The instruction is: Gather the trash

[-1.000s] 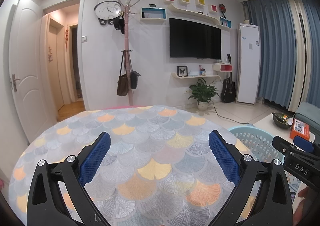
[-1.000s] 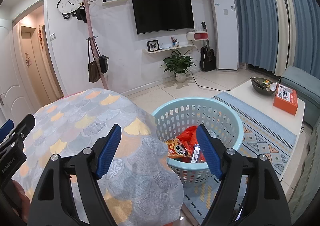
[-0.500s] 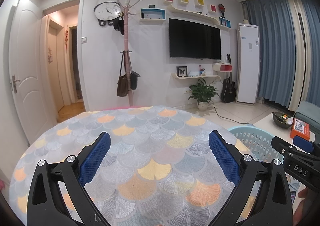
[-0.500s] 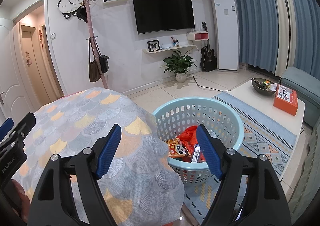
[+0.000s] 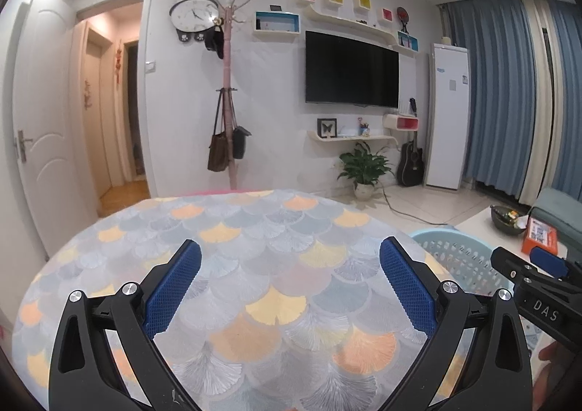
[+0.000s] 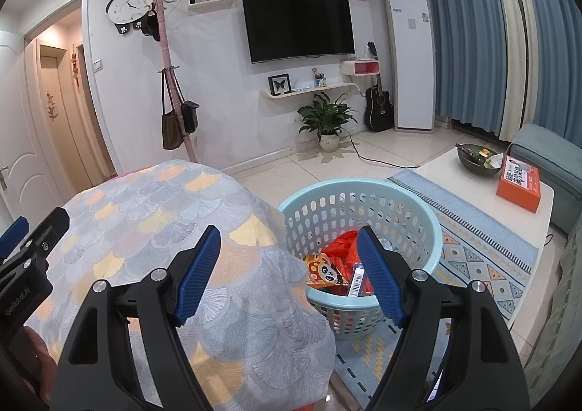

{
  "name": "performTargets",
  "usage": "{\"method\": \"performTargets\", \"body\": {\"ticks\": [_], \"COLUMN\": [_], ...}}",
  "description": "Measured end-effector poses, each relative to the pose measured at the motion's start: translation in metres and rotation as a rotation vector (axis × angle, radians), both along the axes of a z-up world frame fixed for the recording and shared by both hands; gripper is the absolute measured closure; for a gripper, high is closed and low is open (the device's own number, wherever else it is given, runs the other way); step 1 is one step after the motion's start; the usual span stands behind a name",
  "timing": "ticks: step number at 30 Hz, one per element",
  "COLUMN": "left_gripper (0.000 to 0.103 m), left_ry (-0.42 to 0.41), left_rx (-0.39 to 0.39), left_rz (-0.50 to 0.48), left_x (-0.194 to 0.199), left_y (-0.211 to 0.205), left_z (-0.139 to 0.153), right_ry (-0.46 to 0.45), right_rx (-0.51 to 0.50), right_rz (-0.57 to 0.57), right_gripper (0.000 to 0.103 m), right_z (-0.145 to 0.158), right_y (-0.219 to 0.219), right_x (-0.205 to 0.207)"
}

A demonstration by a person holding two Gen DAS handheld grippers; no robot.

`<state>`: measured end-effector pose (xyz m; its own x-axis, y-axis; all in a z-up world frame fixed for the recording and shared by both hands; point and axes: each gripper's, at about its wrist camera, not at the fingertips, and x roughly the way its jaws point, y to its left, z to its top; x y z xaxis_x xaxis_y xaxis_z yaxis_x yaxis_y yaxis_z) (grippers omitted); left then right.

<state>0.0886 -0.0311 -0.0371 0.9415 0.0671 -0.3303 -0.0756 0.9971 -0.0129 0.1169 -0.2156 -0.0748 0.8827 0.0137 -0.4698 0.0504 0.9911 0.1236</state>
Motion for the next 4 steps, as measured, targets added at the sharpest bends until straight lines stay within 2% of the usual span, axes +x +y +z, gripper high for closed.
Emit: {"method": "performTargets", "body": {"ticks": [4], "left_gripper": [0.007], "left_ry": [-0.005], "left_rx": [0.002], "left_rz": [0.001], "left_x": [-0.0016], "left_y": [0.0076], "left_z": [0.0016], "right_ry": [-0.003], "right_rx": [-0.008], "right_rz": [0.005], "right_gripper": [0.030], "right_z": [0.0050], "right_y": [0.0001], "right_x": [-0.0027]}}
